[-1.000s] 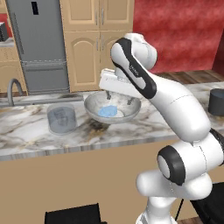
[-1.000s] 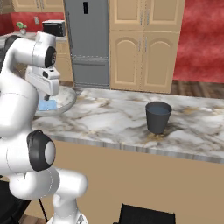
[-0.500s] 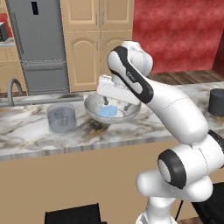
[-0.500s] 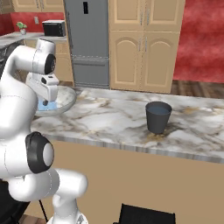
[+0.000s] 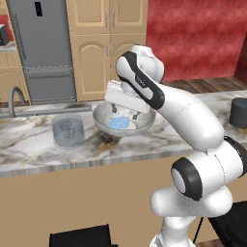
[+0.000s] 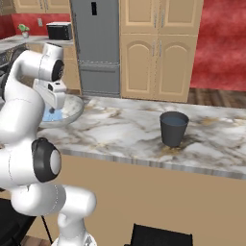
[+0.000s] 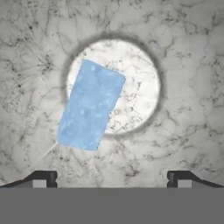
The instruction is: There are four ice cubes in the ice bowl. Place two ice cubes in each glass of water.
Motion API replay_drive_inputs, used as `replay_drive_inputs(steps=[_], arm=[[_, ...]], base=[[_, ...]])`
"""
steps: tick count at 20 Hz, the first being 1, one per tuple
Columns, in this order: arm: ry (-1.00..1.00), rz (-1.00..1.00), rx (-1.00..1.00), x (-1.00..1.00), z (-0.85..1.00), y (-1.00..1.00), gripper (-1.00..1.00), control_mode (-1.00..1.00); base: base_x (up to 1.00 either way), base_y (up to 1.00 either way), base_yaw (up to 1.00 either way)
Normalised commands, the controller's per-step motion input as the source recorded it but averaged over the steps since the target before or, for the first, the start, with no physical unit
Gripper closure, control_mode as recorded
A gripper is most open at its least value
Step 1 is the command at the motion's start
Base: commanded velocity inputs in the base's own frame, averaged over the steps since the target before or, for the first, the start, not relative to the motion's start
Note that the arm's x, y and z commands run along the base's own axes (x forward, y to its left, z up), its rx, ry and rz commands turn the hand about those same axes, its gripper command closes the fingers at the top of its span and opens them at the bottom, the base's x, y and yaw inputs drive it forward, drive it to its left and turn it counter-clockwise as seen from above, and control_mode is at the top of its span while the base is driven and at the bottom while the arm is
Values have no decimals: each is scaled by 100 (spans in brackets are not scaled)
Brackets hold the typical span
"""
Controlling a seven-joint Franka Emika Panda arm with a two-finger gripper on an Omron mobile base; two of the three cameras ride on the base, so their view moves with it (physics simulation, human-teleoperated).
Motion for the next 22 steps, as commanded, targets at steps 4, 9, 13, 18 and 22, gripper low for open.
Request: replay_drive_inputs(steps=[4,9,13,18,22], arm=[[0,0,0,12,-6,8,-100,-100],[0,0,0,0,-21,15,-100,-100],[0,0,0,0,-28,11,-100,-100],[0,-1,0,12,-24,0,-100,-100],[0,-2,0,18,-23,0,-100,-100]], base=[[0,0,0],[0,0,0],[0,0,0],[0,0,0],[0,0,0]])
